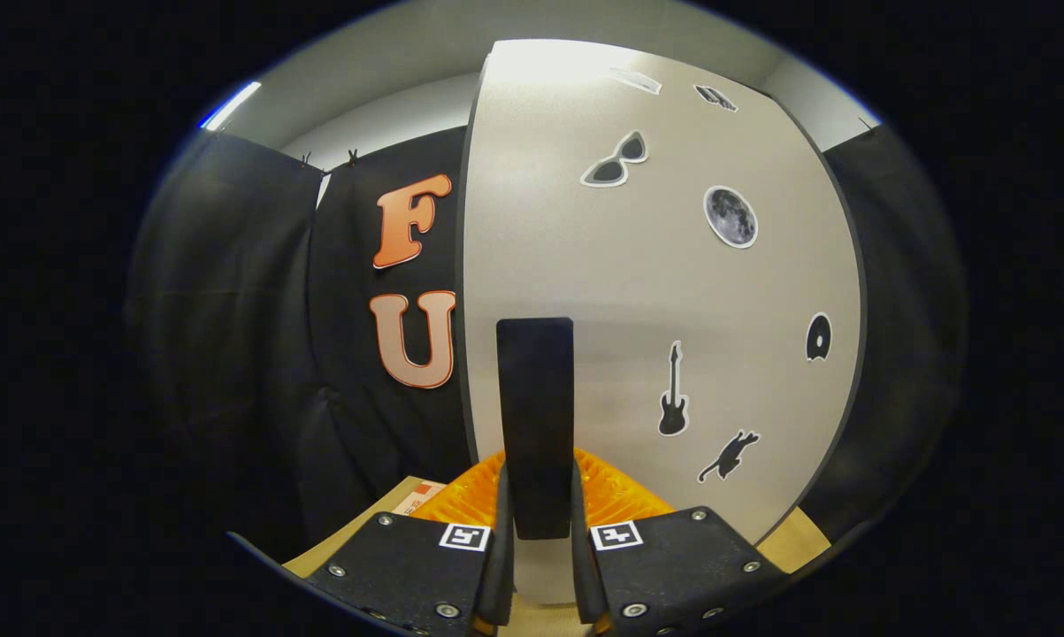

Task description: Open the shoe cabinet door, grab the shoes and put them into the shoe cabinet, then close the shoe cabinet door.

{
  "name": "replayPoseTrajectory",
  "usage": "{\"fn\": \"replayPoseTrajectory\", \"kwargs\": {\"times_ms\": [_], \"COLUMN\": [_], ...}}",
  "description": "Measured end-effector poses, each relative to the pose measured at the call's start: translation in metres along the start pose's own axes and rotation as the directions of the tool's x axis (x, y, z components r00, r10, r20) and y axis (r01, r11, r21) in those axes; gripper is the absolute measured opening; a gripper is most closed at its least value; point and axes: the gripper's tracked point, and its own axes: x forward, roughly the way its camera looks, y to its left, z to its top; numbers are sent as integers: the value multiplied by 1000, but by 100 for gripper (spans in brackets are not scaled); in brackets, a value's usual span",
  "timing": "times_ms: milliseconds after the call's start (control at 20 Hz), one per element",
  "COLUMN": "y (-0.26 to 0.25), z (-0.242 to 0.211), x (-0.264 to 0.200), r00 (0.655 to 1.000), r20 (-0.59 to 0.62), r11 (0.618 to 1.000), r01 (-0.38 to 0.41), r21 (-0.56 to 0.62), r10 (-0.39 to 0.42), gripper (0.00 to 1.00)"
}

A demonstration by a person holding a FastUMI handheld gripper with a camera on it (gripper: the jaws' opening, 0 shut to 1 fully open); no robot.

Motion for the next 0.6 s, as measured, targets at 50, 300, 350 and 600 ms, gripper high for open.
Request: {"fn": "replayPoseTrajectory", "kwargs": {"times_ms": [50,300,350,600], "y": [0,-7,-9,-19], "z": [0,-1,0,-1], "x": [-3,-21,-24,-44], "r00": [1000,1000,1000,1000], "r20": [1,-11,-4,-12], "r11": [1000,1000,1000,1000], "r01": [0,12,13,24], "r21": [5,12,18,10], "r10": [0,-11,-13,-24], "gripper": [27,27,27,27]}}
